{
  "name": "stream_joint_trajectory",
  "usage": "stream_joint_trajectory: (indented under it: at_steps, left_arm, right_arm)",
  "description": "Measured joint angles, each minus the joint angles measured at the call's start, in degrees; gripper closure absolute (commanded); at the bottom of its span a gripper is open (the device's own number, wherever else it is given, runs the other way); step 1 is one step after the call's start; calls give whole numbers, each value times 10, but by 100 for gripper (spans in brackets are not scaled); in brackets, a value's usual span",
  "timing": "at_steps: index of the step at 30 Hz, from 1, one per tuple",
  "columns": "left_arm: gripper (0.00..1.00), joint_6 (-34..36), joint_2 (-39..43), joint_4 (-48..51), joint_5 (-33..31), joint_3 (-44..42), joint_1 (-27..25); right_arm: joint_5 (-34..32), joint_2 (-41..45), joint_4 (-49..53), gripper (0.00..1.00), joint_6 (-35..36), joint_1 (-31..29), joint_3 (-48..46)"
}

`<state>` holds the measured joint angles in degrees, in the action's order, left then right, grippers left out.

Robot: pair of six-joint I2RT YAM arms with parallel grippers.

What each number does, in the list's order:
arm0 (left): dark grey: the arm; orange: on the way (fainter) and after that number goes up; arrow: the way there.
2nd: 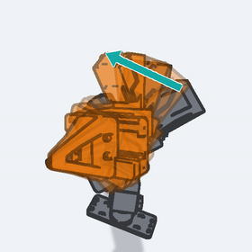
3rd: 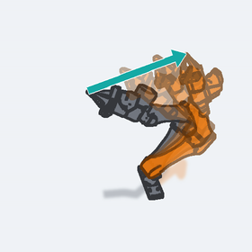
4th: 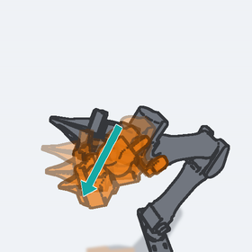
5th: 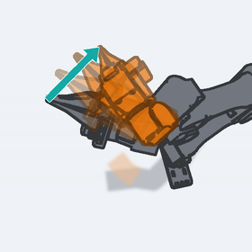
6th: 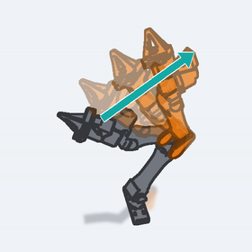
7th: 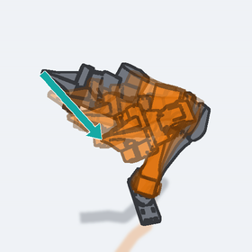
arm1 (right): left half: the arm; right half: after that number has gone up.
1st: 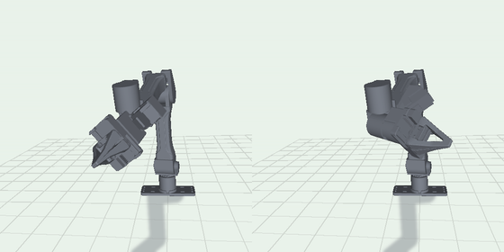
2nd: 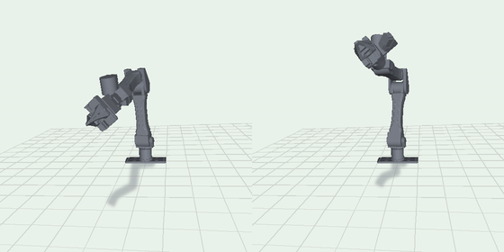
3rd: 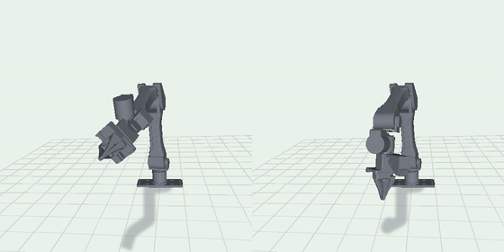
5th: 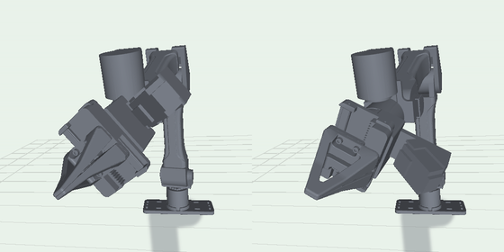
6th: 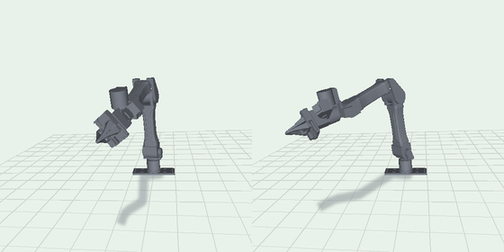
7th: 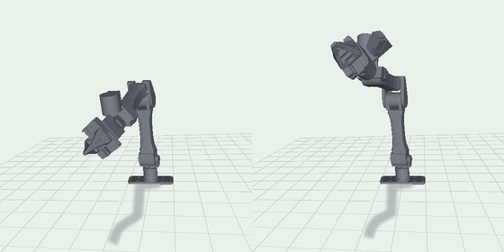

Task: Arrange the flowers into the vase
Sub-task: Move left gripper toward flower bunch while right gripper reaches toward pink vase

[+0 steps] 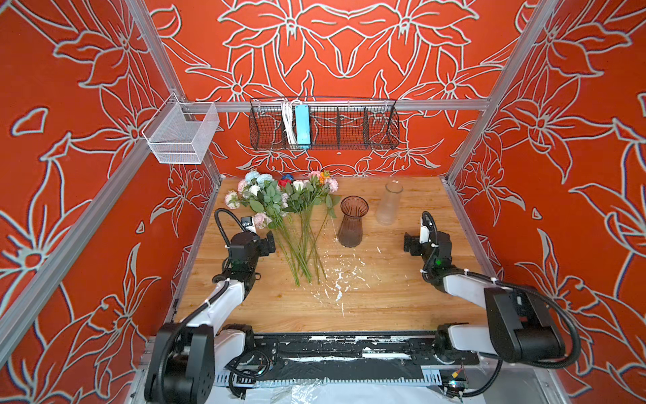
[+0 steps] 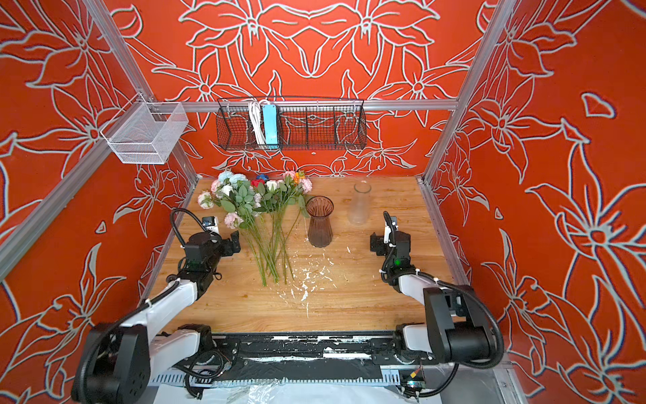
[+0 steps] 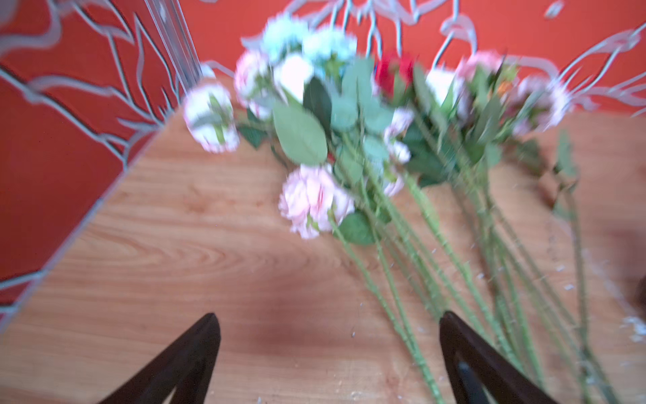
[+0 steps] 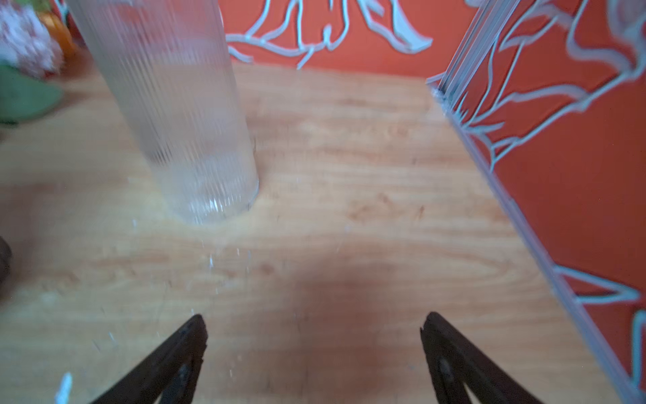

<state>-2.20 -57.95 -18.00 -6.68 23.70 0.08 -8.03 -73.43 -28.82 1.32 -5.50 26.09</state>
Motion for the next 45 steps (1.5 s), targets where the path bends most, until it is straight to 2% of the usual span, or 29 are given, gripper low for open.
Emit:
stream_joint_trajectory:
  at_steps: [3,5,7,8,11,15,21,25,28,30,34,38,40,45]
  left_arm:
    - [3,3,85,73,2,32,0]
    - [3,-3,131,127,4,68,0]
    - [3,-42,169,175,-12,103,0]
    - [3,-83,189,211,-28,123,0]
    - [3,-141,252,253,-37,145,2]
    - [3,-208,324,236,-42,107,2]
    - [3,-261,267,228,-35,97,3]
    - [0,-288,224,216,-18,97,3]
    - [6,-315,184,215,0,109,3]
    - [13,-335,147,221,16,130,3]
    - [22,-362,53,264,49,209,3]
    - [25,-387,-36,315,89,290,2]
    - [25,-393,-72,342,105,333,-2]
    - [24,-403,-86,344,150,360,-27]
  right_arm:
    - [-30,33,116,3,-40,-14,89]
    - [-56,46,215,3,-94,-17,163]
    - [-77,54,286,3,-142,-17,216]
    - [-82,61,315,3,-172,-17,233]
    - [-71,83,369,21,-226,-13,243]
    - [-33,77,457,32,-273,-12,269]
    - [11,55,532,34,-296,-12,305]
    - [37,55,558,40,-304,-16,305]
    - [50,48,572,44,-308,-25,309]
    - [56,38,581,45,-308,-38,320]
    - [55,34,598,47,-306,-79,337]
    - [55,35,612,48,-307,-105,343]
    - [50,35,624,52,-308,-118,350]
    - [39,35,650,58,-320,-158,372]
